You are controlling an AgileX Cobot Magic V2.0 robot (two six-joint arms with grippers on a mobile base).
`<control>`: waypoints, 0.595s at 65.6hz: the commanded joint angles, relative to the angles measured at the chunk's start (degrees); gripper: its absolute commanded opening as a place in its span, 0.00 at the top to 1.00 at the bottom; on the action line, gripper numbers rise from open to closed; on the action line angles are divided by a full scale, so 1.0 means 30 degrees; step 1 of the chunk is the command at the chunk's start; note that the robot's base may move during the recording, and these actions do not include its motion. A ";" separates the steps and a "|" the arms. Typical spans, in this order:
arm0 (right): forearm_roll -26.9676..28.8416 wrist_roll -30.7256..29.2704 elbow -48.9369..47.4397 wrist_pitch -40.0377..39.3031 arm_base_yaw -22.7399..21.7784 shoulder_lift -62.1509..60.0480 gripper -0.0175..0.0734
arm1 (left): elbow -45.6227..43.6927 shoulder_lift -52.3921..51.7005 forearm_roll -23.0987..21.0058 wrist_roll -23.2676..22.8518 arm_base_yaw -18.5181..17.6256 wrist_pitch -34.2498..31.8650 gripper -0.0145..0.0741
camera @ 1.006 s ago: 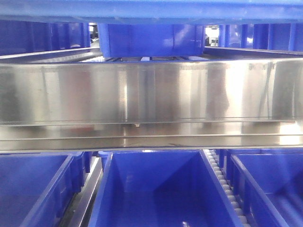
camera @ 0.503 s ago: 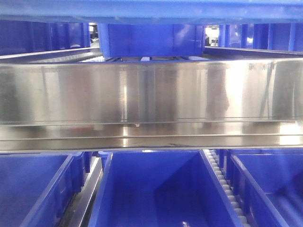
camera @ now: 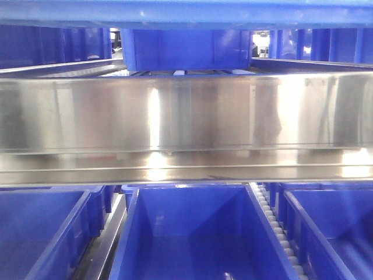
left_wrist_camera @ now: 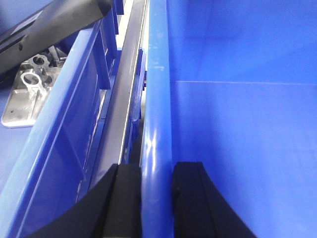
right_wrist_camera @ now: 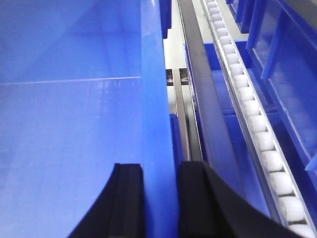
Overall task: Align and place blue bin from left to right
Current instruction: 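Back the base away from the rack holding the bin in both grippers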
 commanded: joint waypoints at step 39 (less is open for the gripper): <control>-0.0427 0.0189 -0.0196 -0.3094 0.0324 -0.0222 0.99 | -0.0204 -0.0162 -0.0694 0.0041 -0.0542 -0.1959 0.96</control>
